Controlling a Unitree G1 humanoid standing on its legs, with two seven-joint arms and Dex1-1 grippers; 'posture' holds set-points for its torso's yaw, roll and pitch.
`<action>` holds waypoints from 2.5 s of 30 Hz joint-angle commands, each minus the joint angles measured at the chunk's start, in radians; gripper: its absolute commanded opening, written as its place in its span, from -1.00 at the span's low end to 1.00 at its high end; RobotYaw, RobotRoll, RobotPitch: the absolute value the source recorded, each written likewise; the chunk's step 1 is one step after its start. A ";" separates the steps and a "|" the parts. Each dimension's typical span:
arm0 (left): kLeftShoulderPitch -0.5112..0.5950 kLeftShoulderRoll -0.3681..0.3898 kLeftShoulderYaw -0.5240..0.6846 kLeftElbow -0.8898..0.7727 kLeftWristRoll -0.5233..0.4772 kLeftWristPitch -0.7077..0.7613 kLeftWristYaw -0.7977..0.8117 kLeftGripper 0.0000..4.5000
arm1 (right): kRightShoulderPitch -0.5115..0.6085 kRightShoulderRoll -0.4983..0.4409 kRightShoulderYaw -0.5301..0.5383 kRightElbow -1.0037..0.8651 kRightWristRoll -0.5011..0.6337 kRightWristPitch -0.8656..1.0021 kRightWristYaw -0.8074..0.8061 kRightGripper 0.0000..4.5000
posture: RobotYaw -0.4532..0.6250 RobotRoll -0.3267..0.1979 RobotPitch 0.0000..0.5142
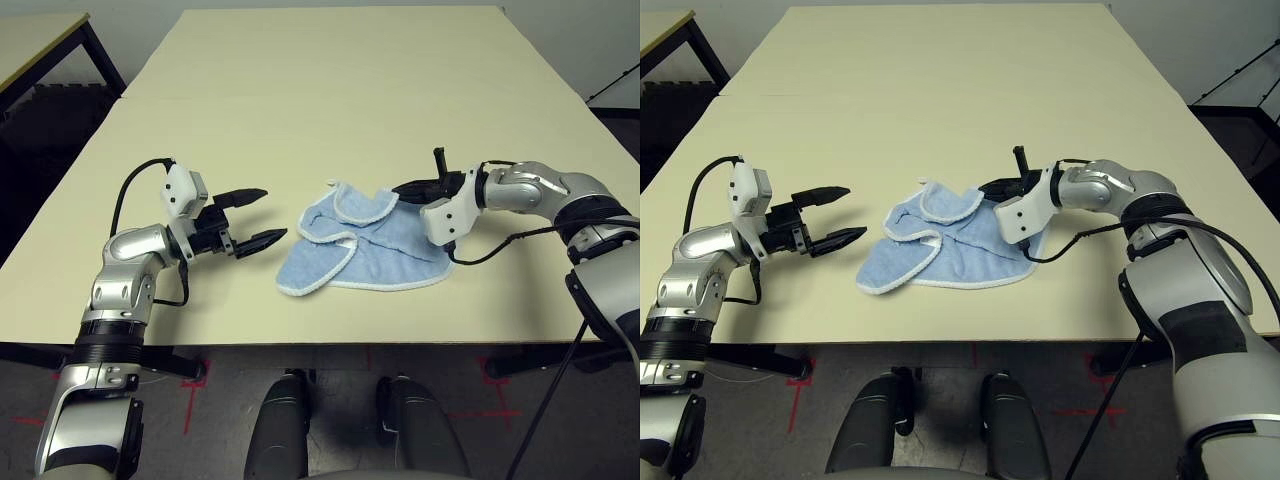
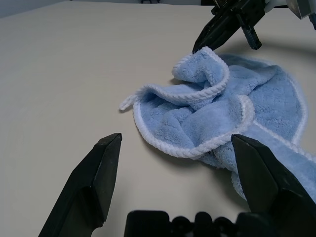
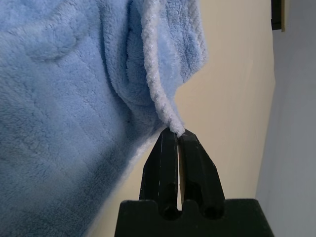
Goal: Fold the towel and set it aside.
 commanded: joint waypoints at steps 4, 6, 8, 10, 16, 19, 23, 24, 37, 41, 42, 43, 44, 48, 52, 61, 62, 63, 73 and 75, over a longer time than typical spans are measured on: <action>0.007 -0.006 -0.015 0.013 0.010 -0.003 -0.001 1.00 | 0.014 0.032 -0.266 0.042 0.327 0.169 0.226 -0.95 | -0.05 0.25 -0.48; 0.012 -0.016 -0.008 0.010 0.006 0.003 0.019 1.00 | 0.033 0.067 -0.404 0.037 0.496 0.259 0.368 -0.95 | -0.06 0.25 -0.49; 0.011 -0.027 -0.006 0.013 0.011 0.003 0.041 1.00 | 0.050 0.098 -0.506 0.015 0.613 0.331 0.483 -0.95 | -0.06 0.25 -0.49; 0.004 -0.040 -0.008 0.021 0.020 0.001 0.067 1.00 | 0.061 0.121 -0.570 -0.007 0.685 0.381 0.550 -0.95 | -0.06 0.25 -0.49; -0.030 -0.074 -0.021 0.023 0.023 0.027 0.103 1.00 | 0.066 0.153 -0.642 -0.047 0.757 0.425 0.570 -0.95 | -0.08 0.25 -0.49; -0.049 -0.089 -0.034 0.049 0.035 0.023 0.112 1.00 | 0.034 0.163 -0.637 -0.063 0.741 0.402 0.530 -0.95 | -0.10 0.25 -0.50; -0.077 -0.114 -0.050 0.094 0.054 0.017 0.133 1.00 | -0.036 0.176 -0.611 -0.072 0.689 0.372 0.412 -0.95 | -0.10 0.25 -0.50; -0.085 -0.125 -0.052 0.107 0.058 0.017 0.144 1.00 | -0.052 0.180 -0.603 -0.072 0.672 0.366 0.373 -0.95 | -0.10 0.25 -0.50; -0.112 -0.203 -0.081 0.162 0.085 0.032 0.212 1.00 | -0.207 0.262 -0.629 -0.090 0.681 0.300 0.112 -0.95 | -0.12 0.25 -0.49; -0.121 -0.209 -0.083 0.173 0.089 0.031 0.213 1.00 | -0.260 0.266 -0.658 -0.094 0.719 0.299 0.117 -0.95 | -0.13 0.25 -0.49; -0.123 -0.209 -0.082 0.176 0.090 0.030 0.212 1.00 | -0.275 0.264 -0.666 -0.094 0.726 0.301 0.115 -0.95 | -0.13 0.25 -0.49; -0.124 -0.209 -0.082 0.178 0.090 0.030 0.212 1.00 | -0.284 0.262 -0.670 -0.094 0.731 0.302 0.114 -0.95 | -0.14 0.25 -0.49; -0.125 -0.209 -0.082 0.180 0.090 0.029 0.212 1.00 | -0.298 0.258 -0.676 -0.094 0.736 0.302 0.111 -0.95 | -0.14 0.25 -0.49; -0.130 -0.208 -0.074 0.189 0.090 0.026 0.217 1.00 | -0.343 0.247 -0.697 -0.092 0.755 0.306 0.113 -0.95 | -0.14 0.25 -0.49; -0.142 -0.216 -0.064 0.206 0.085 0.022 0.231 1.00 | -0.359 0.258 -0.709 -0.093 0.786 0.311 0.160 -0.95 | -0.13 0.25 -0.49; -0.204 -0.274 -0.036 0.289 0.068 0.030 0.277 1.00 | -0.364 0.303 -0.734 -0.118 0.862 0.309 0.274 -0.95 | -0.15 0.25 -0.49; -0.215 -0.279 -0.031 0.302 0.063 0.038 0.281 1.00 | -0.361 0.304 -0.735 -0.120 0.866 0.310 0.281 -0.95 | -0.15 0.25 -0.49; -0.225 -0.285 -0.027 0.315 0.062 0.043 0.285 1.00 | -0.359 0.305 -0.735 -0.122 0.871 0.311 0.287 -0.95 | -0.15 0.25 -0.49; -0.322 -0.308 0.033 0.451 0.063 0.106 0.362 1.00 | -0.352 0.311 -0.735 -0.134 0.898 0.317 0.322 -0.95 | -0.16 0.25 -0.49; -0.320 -0.307 0.031 0.450 0.066 0.131 0.352 1.00 | -0.352 0.310 -0.735 -0.134 0.899 0.318 0.323 -0.95 | -0.15 0.25 -0.49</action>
